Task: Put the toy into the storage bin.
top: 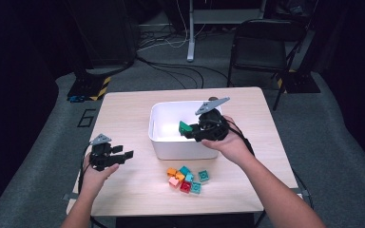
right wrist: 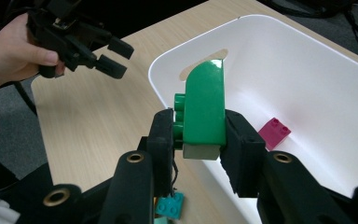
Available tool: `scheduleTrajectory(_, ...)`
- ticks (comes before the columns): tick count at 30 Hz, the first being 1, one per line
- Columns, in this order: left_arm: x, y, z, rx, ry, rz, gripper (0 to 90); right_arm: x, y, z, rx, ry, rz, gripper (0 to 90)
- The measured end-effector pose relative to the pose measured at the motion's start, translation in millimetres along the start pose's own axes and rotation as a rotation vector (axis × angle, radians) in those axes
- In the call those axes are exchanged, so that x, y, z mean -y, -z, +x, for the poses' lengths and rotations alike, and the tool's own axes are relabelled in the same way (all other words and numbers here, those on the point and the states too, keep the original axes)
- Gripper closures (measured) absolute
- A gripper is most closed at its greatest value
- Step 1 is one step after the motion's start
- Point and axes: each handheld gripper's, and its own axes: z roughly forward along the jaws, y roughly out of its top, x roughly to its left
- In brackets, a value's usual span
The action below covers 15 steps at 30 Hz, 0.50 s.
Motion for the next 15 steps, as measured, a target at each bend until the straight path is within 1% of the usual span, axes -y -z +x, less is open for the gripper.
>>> scheduleTrajectory(2, 0.0, 0.1, 0.2, 0.001, 0.002, 0.001, 37.3, -3.9, -3.7, -3.0, 0.006, -0.013, 0.002, 65.9)
scheduleTrajectory(5, -0.2, 0.1, 0.6, 0.003, 0.002, 0.002, 37.3, -9.2, -10.4, -8.4, 0.011, -0.017, -0.008, 66.0)
scheduleTrajectory(8, 0.0, 0.2, 0.7, 0.001, 0.005, -0.005, 37.3, -13.8, -17.6, -13.9, 0.020, -0.011, -0.007, 66.0)
scheduleTrajectory(11, -0.4, 0.9, 1.4, 0.003, 0.005, -0.004, 37.3, -19.8, -25.3, -20.0, 0.031, -0.026, -0.004, 66.0)
scheduleTrajectory(13, -0.4, 1.1, 1.5, 0.004, 0.005, -0.005, 37.3, -23.7, -29.8, -23.9, 0.033, -0.022, -0.009, 66.0)
scheduleTrajectory(14, -0.5, 1.2, 1.9, 0.004, 0.005, -0.006, 37.3, -25.1, -31.4, -24.7, 0.037, -0.032, -0.009, 66.0)
scheduleTrajectory(15, -0.6, 1.4, 2.4, 0.004, 0.004, -0.006, 37.3, -26.9, -33.9, -26.9, 0.037, -0.031, -0.012, 66.0)
